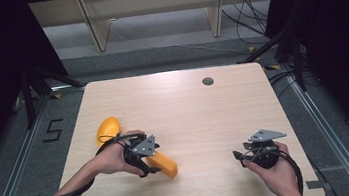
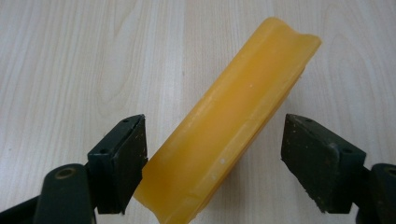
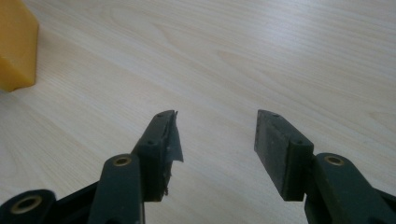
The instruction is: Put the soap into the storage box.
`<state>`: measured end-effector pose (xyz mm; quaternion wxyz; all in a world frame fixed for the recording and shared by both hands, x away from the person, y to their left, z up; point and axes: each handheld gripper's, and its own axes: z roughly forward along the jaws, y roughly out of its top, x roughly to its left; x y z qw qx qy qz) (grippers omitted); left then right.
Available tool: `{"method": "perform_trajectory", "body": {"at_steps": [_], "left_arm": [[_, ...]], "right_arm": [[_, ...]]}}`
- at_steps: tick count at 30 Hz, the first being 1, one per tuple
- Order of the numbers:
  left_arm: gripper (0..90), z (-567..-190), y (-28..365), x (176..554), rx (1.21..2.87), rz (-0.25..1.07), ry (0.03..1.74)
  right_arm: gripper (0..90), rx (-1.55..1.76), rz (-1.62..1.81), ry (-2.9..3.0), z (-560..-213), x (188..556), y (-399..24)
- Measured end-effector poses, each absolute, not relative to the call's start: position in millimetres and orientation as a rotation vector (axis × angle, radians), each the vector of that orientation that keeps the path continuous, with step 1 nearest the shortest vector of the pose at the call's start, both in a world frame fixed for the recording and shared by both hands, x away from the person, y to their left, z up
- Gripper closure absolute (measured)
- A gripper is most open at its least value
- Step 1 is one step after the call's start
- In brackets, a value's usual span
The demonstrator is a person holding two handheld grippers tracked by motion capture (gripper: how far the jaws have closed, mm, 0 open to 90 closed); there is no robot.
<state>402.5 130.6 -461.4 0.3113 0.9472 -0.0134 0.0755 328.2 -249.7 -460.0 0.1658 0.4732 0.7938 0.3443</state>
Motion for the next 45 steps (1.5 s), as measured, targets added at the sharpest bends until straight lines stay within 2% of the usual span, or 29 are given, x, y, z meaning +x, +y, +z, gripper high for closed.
{"method": "perform_trajectory", "body": {"at_steps": [22,37,45], "left_arm": [[30.8,-464.2,114.6,409.8,2.618,0.174,-0.191],[57.7,-460.4,119.1,403.4,2.706,0.113,-0.199],[60.3,-458.7,116.8,401.7,2.734,0.086,-0.159]], "right_arm": [[48.9,1.351,0.971,2.270,-460.9,328.7,-250.5],[48.9,1.356,0.968,2.273,-460.9,328.6,-250.0],[48.8,1.354,0.969,2.272,-460.8,328.7,-250.2]]}}
